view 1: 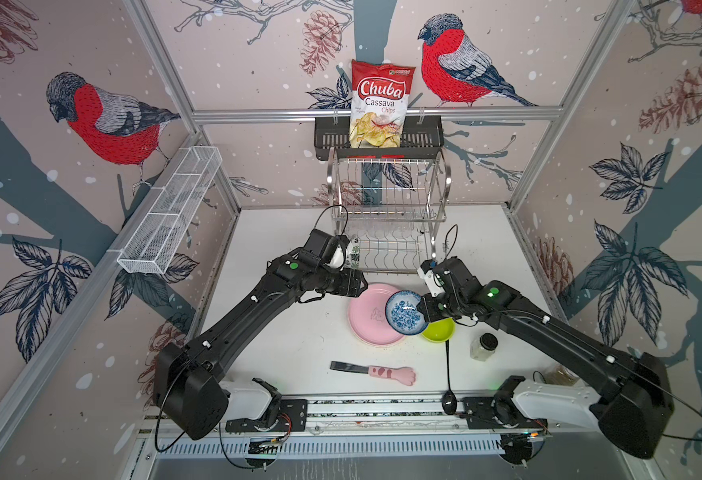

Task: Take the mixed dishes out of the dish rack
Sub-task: 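Move the blue-floral bowl onto the lime-green bowl with the right gripper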

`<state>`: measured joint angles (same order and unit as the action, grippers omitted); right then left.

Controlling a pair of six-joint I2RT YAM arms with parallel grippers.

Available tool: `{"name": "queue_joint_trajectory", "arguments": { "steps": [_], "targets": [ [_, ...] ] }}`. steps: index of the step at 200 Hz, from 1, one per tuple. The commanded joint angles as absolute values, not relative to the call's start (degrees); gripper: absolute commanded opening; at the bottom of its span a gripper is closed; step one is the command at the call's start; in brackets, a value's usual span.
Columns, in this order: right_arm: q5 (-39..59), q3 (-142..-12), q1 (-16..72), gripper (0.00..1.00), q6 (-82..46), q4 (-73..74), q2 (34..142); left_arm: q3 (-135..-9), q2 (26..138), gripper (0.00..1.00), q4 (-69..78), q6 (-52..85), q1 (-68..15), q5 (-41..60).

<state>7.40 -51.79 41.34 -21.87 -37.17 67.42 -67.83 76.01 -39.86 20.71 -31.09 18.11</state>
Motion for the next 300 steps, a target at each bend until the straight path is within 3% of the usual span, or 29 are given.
{"name": "queue_joint_trajectory", "arguments": {
  "steps": [1, 81, 205, 258, 300],
  "targets": [
    [6.7, -49.5, 39.8, 0.0, -23.4, -37.8, 65.4, -66.6, 74.6, 0.82, -36.2, 21.2, -30.5, 17.8],
    [7.1, -42.8, 29.5, 0.0, -25.2, -39.6, 59.0, -65.1, 74.4, 0.83, -34.4, 22.6, -29.4, 18.1],
    [7.3, -42.1, 27.0, 0.0, -24.9, -38.9, 67.3, -65.2, 74.7, 0.83, -34.7, 22.6, -29.3, 17.6],
    [7.1, -42.0, 26.6, 0.16, -24.9, -38.7, 67.5, -65.3, 74.9, 0.83, -34.4, 22.6, -29.1, 18.0],
    [6.9, -42.1, 25.3, 0.21, -25.0, -38.5, 66.2, -64.9, 74.6, 0.83, -34.5, 22.8, -29.0, 17.8]
  ]
}}
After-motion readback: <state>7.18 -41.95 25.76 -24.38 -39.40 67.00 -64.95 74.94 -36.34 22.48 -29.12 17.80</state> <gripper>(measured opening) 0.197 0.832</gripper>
